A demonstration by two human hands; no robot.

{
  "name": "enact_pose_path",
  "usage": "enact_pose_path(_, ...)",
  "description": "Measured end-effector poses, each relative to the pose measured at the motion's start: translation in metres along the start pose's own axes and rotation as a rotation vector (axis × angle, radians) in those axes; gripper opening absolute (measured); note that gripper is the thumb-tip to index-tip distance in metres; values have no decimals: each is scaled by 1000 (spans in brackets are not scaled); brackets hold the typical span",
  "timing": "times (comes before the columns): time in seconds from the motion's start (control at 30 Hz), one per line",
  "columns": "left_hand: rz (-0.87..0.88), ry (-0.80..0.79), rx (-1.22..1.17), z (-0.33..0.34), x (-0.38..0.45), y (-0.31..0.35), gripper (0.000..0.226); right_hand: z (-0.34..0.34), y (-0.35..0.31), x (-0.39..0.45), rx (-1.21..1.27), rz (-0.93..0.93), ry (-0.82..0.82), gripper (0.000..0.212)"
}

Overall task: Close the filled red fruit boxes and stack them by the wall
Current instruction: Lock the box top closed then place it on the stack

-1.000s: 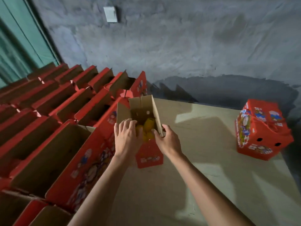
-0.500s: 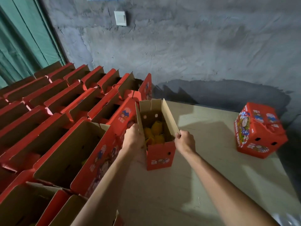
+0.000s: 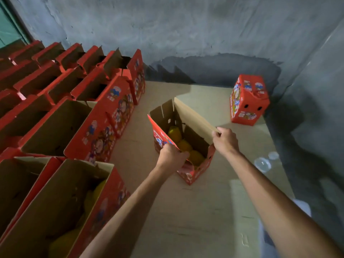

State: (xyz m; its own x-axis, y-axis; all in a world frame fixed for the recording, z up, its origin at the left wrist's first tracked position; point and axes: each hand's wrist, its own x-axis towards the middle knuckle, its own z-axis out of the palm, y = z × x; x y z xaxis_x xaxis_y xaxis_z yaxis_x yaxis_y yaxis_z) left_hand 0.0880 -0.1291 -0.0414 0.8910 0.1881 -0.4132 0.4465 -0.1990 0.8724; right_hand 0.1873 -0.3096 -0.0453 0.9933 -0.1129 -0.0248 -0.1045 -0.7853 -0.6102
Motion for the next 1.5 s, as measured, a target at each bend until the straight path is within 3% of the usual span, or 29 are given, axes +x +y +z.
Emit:
enact_pose_path(0.23, -197, -306, -430, 96, -70, -18, 34, -32, 46, -31, 21, 53, 72, 12)
enact_pose_path(0.33, -263, -412, -476, 112, -89, -25, 38, -35, 52, -44, 70, 101, 73, 31)
enact_pose_path(0.43, -223, -525, -335, 107, -97, -30, 44, -29, 55, -58, -15, 62, 87, 53)
enact_pose_path(0.5, -83, -443, -260, 93, -92, -26, 41, -24, 53, -69, -155, 9, 134, 66)
enact_pose_path(0.63, 284, 38, -178, 60, -53, 0, 19, -11, 31, -90, -199, -92, 234, 65)
enact_pose_path(0.87, 335, 382, 241, 32, 1, -1, 67, 6, 36, -115, -58, 72, 331, 94)
enact_pose_path(0.97, 318, 387, 250, 17, 17, -14, 89, 9, 51, -113, -119, 110, 320, 94)
enact_pose_path(1.07, 265, 373, 322, 6, 37, -27, 97, 13, 66, -111, -296, 114, 258, 98)
enact_pose_path(1.17, 237, 275, 442, 1, 54, -37, 84, 23, 70, -112, -284, 81, 273, 95)
enact_pose_path(1.3, 398, 114, 541, 0, 60, -53, 66, 45, 76, -117, -350, 50, 118, 79)
enact_pose_path(1.5, 451, 157, 857, -3, 57, -72, 65, 53, 96, -107, -206, -57, 98, 64)
